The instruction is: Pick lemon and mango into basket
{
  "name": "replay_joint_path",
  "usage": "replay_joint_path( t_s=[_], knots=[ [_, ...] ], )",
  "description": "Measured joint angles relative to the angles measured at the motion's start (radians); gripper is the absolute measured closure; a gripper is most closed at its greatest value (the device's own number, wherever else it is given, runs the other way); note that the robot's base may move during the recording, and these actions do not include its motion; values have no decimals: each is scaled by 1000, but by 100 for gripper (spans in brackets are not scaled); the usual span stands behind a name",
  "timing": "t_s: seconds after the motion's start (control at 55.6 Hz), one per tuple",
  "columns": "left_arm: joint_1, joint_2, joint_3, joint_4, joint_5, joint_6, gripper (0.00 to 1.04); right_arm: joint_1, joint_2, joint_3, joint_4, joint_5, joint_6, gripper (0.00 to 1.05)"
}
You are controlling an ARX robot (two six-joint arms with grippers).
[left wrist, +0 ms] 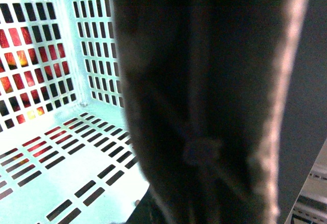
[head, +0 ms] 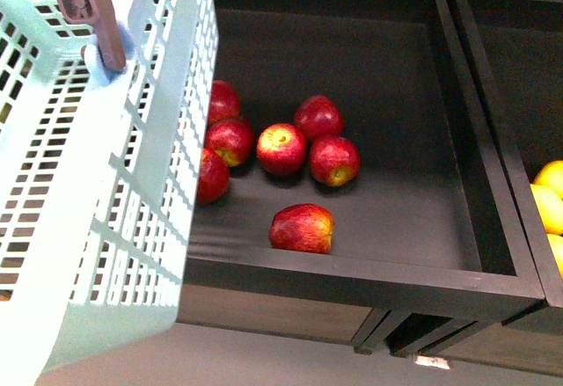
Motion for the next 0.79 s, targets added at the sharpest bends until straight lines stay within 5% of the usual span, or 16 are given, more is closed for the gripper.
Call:
replay_joint_path(
  t_s=[0.126,0.306,0.576,0.792],
  knots=[
    [-39,87,104,-177,79,246,100,0,0,0,0,3,0,9],
    [-164,358,290,-153,65,659,100,0,0,0,0,3,0,9],
    [-340,665,634,-169,227,682,100,0,0,0,0,3,0,9],
    [-465,687,663,-150,291,681,100,0,0,0,0,3,0,9]
  ],
)
